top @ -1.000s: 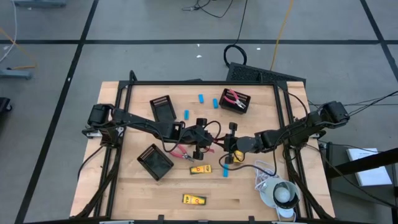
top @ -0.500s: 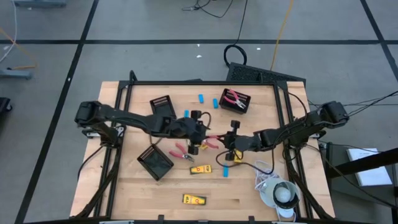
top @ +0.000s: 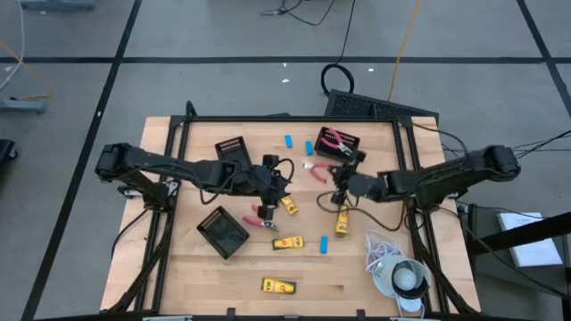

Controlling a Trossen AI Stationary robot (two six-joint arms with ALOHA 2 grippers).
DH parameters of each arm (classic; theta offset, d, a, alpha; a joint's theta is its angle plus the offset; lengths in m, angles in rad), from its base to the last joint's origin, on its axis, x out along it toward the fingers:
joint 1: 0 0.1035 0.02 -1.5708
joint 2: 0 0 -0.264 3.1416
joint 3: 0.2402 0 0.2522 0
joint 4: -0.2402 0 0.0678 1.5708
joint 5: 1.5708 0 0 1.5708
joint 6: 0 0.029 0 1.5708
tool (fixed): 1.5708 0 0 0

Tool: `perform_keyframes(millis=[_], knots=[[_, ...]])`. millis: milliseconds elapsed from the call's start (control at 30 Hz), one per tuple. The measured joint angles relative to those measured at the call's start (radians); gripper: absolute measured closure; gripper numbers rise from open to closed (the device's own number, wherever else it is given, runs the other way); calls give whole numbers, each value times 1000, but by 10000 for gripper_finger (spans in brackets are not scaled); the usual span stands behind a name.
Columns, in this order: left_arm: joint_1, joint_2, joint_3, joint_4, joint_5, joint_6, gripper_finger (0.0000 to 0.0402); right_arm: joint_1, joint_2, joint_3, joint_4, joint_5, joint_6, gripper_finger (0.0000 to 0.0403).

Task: Pick & Place School Supplies
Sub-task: Put the pink grommet eyelet pliers into the top right black bin

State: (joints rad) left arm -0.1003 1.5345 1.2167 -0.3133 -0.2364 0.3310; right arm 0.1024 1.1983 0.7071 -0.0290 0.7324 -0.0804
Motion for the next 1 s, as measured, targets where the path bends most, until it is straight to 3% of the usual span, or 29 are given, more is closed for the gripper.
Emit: perform_keyframes(millis=[233, 400, 800, 1000], knots=[[0, -1, 0, 2, -9, 7, 241, -126, -160, 0, -178, 7, 13, 381], [0, -14, 0, 2, -21, 7, 241, -229, -172, -4, -256, -1, 37, 381], [0, -119, -61, 29, -38, 7, 240, -483, -109, -176, -25, -236, 45, 382], [-1, -171, -108, 62, -53, -11, 240, -549, -87, -196, 9, -292, 51, 382]])
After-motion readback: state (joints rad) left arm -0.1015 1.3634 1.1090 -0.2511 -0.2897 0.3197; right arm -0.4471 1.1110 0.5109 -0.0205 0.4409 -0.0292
